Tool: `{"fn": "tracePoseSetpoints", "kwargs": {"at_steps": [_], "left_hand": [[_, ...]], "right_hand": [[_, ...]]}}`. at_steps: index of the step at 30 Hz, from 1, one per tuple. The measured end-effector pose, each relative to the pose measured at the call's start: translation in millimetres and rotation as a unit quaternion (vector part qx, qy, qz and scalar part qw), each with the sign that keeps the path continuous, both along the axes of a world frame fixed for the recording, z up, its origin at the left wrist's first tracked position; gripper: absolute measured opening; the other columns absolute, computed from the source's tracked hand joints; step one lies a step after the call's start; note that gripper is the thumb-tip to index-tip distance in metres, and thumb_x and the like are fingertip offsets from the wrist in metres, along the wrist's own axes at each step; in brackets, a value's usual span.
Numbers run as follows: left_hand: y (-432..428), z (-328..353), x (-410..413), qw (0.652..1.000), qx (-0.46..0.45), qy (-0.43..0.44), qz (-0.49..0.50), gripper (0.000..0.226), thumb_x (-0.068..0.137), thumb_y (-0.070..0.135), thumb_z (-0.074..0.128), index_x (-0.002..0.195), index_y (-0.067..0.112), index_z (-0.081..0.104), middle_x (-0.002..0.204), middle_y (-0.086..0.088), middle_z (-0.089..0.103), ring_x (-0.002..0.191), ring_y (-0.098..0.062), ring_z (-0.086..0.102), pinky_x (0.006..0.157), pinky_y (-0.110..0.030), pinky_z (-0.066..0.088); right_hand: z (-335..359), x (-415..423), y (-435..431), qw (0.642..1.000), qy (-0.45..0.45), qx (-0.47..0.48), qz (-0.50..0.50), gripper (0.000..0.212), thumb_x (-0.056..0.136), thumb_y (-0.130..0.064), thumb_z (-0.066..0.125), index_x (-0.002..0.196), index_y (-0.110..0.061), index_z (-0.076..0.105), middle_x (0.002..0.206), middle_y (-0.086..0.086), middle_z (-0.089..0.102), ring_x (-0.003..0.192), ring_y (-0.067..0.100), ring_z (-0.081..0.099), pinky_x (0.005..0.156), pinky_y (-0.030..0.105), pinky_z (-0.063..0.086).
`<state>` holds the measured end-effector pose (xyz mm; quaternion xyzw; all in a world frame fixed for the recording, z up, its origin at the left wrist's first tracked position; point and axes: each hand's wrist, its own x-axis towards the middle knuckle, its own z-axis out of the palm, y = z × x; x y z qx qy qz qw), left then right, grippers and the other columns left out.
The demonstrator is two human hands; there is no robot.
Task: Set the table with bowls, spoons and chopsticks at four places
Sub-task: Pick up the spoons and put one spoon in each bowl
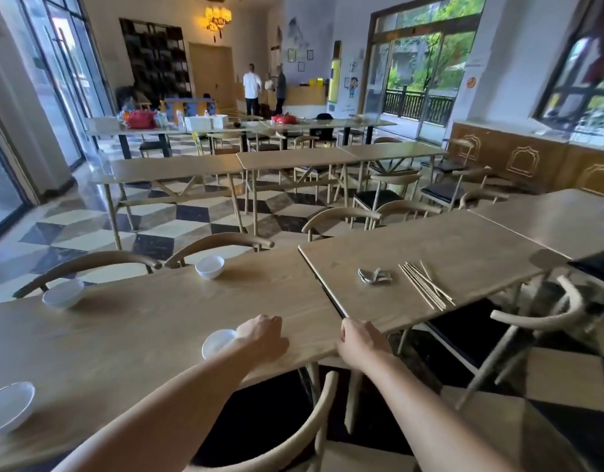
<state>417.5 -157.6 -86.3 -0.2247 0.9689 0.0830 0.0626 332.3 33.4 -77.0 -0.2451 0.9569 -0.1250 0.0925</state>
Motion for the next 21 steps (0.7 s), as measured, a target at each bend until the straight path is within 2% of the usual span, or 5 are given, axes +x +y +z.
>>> {"fn": "tracePoseSetpoints", "kwargs": {"at_steps": [3, 8, 12, 16, 21], "left_hand": [[19, -12, -67, 0.999, 0.017, -0.005, -0.032, 0.030, 0.086, 0.040, 0.051, 0.107, 0.022, 0.063, 0.111, -0.005, 0.067, 0.098, -0.027, 0.067, 0.066, -0.030, 0.047], [63, -29, -195, 0.995, 0.054, -0.010, -0.082, 0.033, 0.090, 0.044, 0.050, 0.112, 0.022, 0.061, 0.116, -0.004, 0.067, 0.104, -0.027, 0.066, 0.076, -0.035, 0.053], [93, -44, -288, 0.991, 0.086, -0.011, -0.105, 0.031, 0.086, 0.039, 0.049, 0.108, 0.020, 0.061, 0.113, -0.007, 0.067, 0.100, -0.029, 0.067, 0.073, -0.033, 0.051], [116, -69, -332, 0.989, 0.107, -0.048, -0.094, 0.033, 0.087, 0.042, 0.049, 0.108, 0.020, 0.062, 0.113, -0.008, 0.067, 0.099, -0.029, 0.067, 0.070, -0.032, 0.049], [113, -111, -375, 0.985, 0.135, -0.097, -0.037, 0.035, 0.085, 0.043, 0.048, 0.109, 0.021, 0.062, 0.115, -0.007, 0.066, 0.101, -0.029, 0.067, 0.072, -0.031, 0.049]], "right_hand": [[-7, -51, 24, 1.000, -0.015, 0.004, -0.020, 0.014, 0.089, -0.026, 0.050, 0.099, -0.018, 0.056, 0.112, 0.008, 0.065, 0.103, 0.030, 0.062, 0.077, 0.032, 0.046], [-7, -155, 74, 0.996, -0.034, 0.052, -0.068, 0.007, 0.090, -0.026, 0.051, 0.089, -0.021, 0.045, 0.115, 0.008, 0.065, 0.107, 0.030, 0.063, 0.071, 0.030, 0.041], [-8, -242, 109, 0.990, -0.051, 0.082, -0.098, 0.012, 0.095, -0.028, 0.048, 0.097, -0.016, 0.049, 0.110, 0.008, 0.062, 0.099, 0.030, 0.062, 0.071, 0.033, 0.043], [-28, -296, 125, 0.984, -0.091, 0.118, -0.093, 0.018, 0.097, -0.030, 0.049, 0.103, -0.014, 0.053, 0.115, 0.007, 0.060, 0.092, 0.025, 0.057, 0.074, 0.035, 0.044], [-62, -370, 97, 0.984, -0.117, 0.131, -0.035, 0.018, 0.094, -0.029, 0.053, 0.107, -0.017, 0.052, 0.115, 0.007, 0.062, 0.099, 0.029, 0.063, 0.072, 0.033, 0.046]]}}
